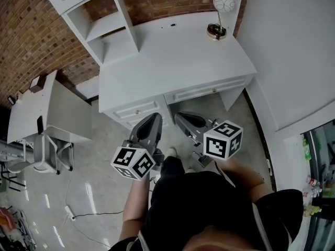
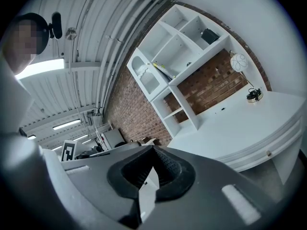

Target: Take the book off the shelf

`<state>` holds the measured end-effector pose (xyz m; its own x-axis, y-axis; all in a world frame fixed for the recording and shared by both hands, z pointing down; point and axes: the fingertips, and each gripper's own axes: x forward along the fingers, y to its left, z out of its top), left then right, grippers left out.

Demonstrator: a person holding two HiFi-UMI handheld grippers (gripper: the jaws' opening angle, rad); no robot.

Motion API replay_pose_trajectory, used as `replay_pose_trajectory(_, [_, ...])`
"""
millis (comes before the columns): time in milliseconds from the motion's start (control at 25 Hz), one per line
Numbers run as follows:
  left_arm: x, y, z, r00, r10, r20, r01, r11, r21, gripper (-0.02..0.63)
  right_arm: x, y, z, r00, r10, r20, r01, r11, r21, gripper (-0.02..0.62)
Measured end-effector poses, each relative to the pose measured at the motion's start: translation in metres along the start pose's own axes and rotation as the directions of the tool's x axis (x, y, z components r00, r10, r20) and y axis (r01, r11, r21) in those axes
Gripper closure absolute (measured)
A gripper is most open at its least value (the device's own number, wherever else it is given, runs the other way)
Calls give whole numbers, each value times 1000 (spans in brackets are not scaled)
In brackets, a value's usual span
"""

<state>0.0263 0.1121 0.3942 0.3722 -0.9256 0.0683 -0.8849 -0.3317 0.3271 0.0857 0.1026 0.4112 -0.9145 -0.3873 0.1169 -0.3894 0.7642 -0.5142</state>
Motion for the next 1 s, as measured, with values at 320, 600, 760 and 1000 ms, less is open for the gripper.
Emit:
replay_pose_trajectory(320, [42, 29, 14, 997, -74, -33, 74, 997, 9, 600, 32, -25, 22, 996, -88, 21, 89, 996, -28, 597])
replay_pose_trajectory(600, [70, 62, 32, 993, -111, -44, 111, 994, 8, 600, 68, -42, 43, 989, -148, 18, 149, 988, -43, 597])
replay_pose_trajectory(760, [81, 79, 43, 991, -127, -44, 128, 992, 24, 600, 89, -48, 54, 986, -164, 21, 165, 985, -56, 597])
replay_pose_trajectory(1000, [95, 104, 61, 989, -144, -43, 146, 988, 46, 600, 118, -52, 67, 985, -172, 23, 173, 983, -63, 597])
